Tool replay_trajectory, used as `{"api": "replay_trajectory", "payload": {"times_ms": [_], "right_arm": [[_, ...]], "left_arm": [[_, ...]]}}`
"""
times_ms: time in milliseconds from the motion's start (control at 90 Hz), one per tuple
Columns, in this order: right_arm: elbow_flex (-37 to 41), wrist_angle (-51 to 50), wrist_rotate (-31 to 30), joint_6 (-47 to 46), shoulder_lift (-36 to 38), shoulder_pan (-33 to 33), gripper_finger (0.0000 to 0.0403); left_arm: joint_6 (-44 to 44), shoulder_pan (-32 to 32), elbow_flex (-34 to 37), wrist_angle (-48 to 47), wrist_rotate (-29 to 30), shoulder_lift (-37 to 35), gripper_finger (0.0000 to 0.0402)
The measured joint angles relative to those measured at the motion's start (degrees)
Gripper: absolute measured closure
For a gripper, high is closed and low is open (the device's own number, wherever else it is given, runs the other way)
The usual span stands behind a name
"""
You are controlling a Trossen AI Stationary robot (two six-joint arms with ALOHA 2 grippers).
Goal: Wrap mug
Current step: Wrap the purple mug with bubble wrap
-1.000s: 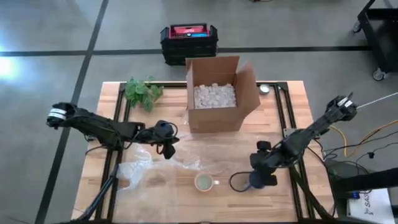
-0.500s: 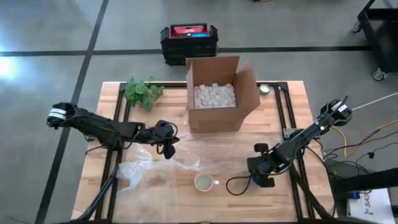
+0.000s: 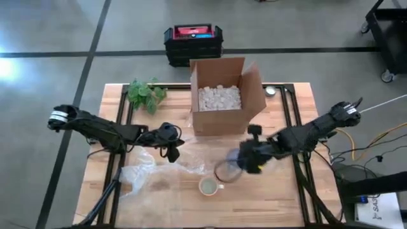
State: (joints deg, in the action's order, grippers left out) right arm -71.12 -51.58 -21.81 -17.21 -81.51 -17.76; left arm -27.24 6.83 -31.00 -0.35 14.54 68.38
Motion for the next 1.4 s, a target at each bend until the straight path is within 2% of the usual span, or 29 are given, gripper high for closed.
{"api": "replay_trajectory", "payload": {"times_ms": [200,300,433,811,944,1067,1400], "right_arm": [[0.22,1.54,4.04,0.87,-8.41,5.97,0.0395],[0.15,1.86,7.57,0.74,-12.33,7.36,0.0395],[-0.86,2.59,8.37,0.81,-16.51,8.32,0.0395],[-2.41,6.48,8.91,2.72,-18.06,10.64,0.0383],[-3.97,5.46,10.72,4.93,-17.75,10.80,0.0393],[-4.67,8.60,15.81,4.45,-18.12,11.94,0.0397],[-4.29,7.77,15.94,3.14,-24.37,11.95,0.0344]], "left_arm": [[0.24,0.00,0.00,0.42,-0.02,0.00,0.0402],[0.46,-0.01,0.00,0.54,-0.02,0.00,0.0402],[0.84,0.00,0.00,0.78,-0.02,0.00,0.0402],[0.87,0.00,0.00,0.85,-0.02,0.00,0.0402],[0.87,0.00,0.00,1.10,-0.02,0.00,0.0402],[0.87,-0.02,0.00,1.41,-0.02,0.00,0.0402],[0.85,-0.02,0.00,1.41,-0.04,0.00,0.0402]]}}
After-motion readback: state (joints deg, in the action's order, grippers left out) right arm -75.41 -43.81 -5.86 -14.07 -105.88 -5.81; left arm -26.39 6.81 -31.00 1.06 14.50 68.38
